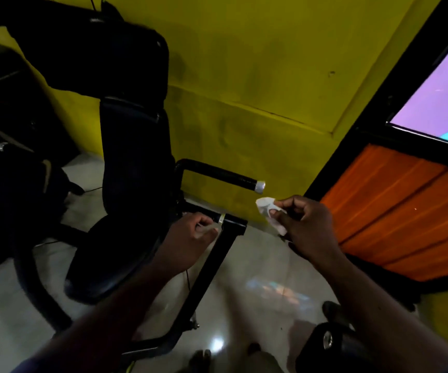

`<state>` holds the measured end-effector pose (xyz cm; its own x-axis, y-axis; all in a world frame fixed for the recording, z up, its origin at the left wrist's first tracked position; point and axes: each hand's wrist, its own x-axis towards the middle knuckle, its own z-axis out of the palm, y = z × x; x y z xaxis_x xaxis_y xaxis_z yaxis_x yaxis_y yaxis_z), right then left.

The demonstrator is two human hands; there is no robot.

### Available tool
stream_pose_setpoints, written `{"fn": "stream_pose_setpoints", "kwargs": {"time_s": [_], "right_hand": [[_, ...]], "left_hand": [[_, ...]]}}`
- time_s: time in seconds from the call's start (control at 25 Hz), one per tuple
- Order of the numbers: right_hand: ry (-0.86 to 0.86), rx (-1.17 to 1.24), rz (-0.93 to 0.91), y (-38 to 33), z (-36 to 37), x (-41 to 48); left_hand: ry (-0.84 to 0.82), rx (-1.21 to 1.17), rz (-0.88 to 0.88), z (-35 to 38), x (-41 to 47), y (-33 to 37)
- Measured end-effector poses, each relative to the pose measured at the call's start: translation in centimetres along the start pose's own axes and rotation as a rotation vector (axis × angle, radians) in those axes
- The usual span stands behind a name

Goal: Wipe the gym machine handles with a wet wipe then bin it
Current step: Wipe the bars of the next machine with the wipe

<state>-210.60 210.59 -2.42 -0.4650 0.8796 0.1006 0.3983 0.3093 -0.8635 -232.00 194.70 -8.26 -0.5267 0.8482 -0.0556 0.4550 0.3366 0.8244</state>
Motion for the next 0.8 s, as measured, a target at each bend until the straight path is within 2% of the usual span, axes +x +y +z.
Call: {"fn": "stream_pose_setpoints", "kwargs": {"time_s": [0.08,0.16,0.28,0.36,0.48,0.6,0.68,0.8], "right_hand": [[-0.013,-0.086,-0.133,2.1,-0.1,4.9],[-0.066,-0.154,-0.376,4.5,0.3,10.0],[-0.306,-0.264,-0.703,8.2,2.0,15.9],[-0.433,-0.249,-0.834,9.8,2.3,18.0],[-0.471,-0.193,-1.065,11.5,1.9,19.3],[-0.51,-0.166,-1.164,11.6,2.2,20.2],[-0.497,-0.171,-1.187,11.3,3.3,20.3],[-0.431,-0.159,-1.105,10.5,4.7,20.1]], "left_hand": [[0.037,0.027,-0.042,2.4,2.8,-0.3],[0.076,0.059,-0.072,5.0,5.2,-0.9],[0.207,0.076,-0.095,8.8,7.7,-1.4],[0.21,0.162,-0.105,11.2,9.1,-1.4],[0.166,0.25,-0.124,14.6,9.8,-1.6],[0.201,0.298,-0.2,16.3,9.4,-0.6],[0.205,0.329,-0.176,16.4,9.2,-0.3],[0.229,0.319,-0.154,16.0,8.9,-0.6]]}}
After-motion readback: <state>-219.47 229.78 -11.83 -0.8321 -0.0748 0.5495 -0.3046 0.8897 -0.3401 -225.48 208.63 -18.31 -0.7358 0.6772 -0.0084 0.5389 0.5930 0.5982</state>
